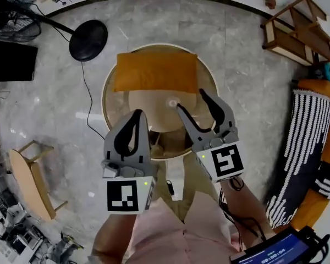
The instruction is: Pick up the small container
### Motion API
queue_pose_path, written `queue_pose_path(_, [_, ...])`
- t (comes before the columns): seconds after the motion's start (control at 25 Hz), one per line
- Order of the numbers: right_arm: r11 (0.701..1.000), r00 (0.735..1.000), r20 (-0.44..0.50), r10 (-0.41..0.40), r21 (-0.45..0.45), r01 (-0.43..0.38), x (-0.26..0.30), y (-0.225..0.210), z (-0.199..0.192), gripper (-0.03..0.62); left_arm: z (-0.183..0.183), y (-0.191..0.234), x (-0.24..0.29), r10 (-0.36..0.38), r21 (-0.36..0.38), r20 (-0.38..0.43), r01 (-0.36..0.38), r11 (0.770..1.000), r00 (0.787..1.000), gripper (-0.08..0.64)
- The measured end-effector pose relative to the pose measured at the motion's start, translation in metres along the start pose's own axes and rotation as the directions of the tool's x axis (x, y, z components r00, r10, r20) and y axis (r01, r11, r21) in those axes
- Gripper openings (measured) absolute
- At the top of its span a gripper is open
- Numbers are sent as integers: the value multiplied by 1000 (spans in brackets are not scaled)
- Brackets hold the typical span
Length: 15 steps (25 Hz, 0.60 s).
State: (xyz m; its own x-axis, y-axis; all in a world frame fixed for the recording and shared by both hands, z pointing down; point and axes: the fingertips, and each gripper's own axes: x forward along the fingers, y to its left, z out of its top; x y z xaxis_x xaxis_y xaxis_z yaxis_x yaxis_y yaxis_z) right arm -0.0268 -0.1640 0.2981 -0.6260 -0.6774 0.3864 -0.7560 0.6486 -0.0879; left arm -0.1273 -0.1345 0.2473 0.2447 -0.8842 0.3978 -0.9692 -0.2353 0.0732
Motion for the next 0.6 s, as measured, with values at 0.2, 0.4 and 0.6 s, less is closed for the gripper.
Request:
queue_pose_path(0.2, [1000,998,-68,14,14,-13,16,10,-56,255,-41,7,17,-29,-18,-75,28,999,997,12])
queue_pose_path(0.4, [999,989,-144,33,26,-30,28,30,-119,259,-89,17,24,-41,-44,-150,34,998,988,12])
queue_pose_path(0.6, [999,983,-183,28,39,-21,39,41,-169,267,-127,25,37,-59,-53,-171,51,997,984,12])
